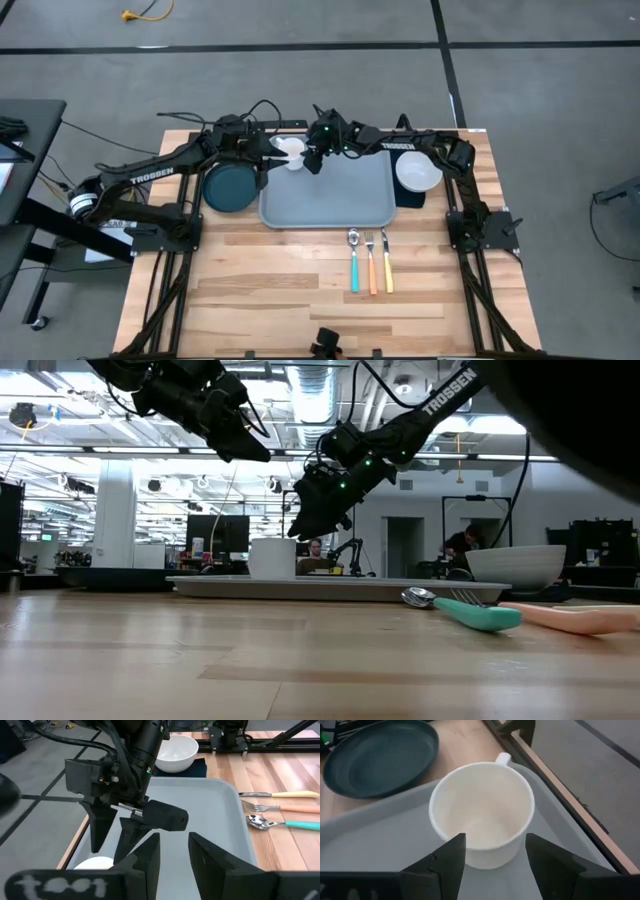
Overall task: Set up tray
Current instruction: Put the white mug on the gray tray
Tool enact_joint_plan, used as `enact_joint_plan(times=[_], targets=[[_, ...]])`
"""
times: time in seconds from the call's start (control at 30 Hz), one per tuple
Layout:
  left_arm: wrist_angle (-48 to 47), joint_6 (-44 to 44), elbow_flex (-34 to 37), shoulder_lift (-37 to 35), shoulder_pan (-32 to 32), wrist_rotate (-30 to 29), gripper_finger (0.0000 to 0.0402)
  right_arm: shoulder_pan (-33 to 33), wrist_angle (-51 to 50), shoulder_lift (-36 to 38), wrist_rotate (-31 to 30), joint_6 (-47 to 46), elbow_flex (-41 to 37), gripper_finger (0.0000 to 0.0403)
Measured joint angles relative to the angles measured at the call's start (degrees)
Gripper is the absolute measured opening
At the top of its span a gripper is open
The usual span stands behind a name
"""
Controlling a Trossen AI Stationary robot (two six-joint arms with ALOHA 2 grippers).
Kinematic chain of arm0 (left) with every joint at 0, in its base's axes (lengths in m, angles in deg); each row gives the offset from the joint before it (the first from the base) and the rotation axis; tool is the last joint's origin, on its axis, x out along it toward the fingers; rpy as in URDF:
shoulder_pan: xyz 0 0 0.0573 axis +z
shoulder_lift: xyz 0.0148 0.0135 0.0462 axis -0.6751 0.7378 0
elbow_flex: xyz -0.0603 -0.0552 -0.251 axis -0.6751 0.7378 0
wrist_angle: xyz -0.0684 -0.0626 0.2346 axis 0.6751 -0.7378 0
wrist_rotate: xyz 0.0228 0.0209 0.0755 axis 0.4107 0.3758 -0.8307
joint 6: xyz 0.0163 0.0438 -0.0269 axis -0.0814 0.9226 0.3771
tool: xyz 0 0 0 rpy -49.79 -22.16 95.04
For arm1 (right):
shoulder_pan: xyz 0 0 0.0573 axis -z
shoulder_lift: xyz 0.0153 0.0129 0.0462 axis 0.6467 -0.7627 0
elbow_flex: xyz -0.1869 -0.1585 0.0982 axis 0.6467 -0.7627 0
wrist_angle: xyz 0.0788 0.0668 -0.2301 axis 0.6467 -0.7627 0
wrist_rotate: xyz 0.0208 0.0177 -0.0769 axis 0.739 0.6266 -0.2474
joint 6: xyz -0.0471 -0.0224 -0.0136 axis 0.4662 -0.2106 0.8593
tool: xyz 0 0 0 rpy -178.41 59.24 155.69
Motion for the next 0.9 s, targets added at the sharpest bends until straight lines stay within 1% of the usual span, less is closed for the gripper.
enact_joint_plan(times=[0.13,0.2,0.27,0.37,0.43,0.53,0.6,0.7,0.8,0.9], targets=[[0.2,0.0,0.0,0.3,0.0,1.0,0.0091,0.0,-0.1,0.0,0.0,0.0,0.0,0.0201],[0.2,-0.3,0.0,0.7,0.0,3.0,0.0091,-0.1,-0.8,0.0,-0.4,0.0,0.0,0.0201],[2.2,-0.7,0.0,2.3,-0.6,5.2,0.0091,-0.2,-2.3,0.6,-1.7,0.0,0.0,0.0201],[5.3,-2.2,0.0,6.4,-1.6,8.0,0.0091,-0.3,-5.7,2.3,-7.1,0.9,0.0,0.0201],[8.6,-3.5,0.0,9.9,-2.2,7.3,0.0091,-0.3,-10.3,4.2,-12.6,1.5,-0.1,0.0201],[15.2,-7.5,0.0,14.9,-2.3,4.2,0.0091,-0.2,-17.2,7.3,-22.5,1.3,-0.1,0.0201],[20.8,-10.4,0.0,17.5,-2.3,1.1,0.0091,-0.2,-21.5,9.5,-29.0,0.4,-0.1,0.0201],[28.9,-13.8,0.0,21.3,-4.1,-6.3,0.0091,0.1,-28.3,13.0,-36.7,-1.1,0.0,0.0201],[35.0,-14.6,0.0,25.7,-7.0,-14.9,0.0091,0.9,-32.5,16.3,-41.1,-3.1,0.0,0.0201],[37.7,-13.8,0.0,29.3,-9.3,-22.7,0.0091,2.1,-35.3,19.3,-41.4,-4.6,0.0,0.0201]])
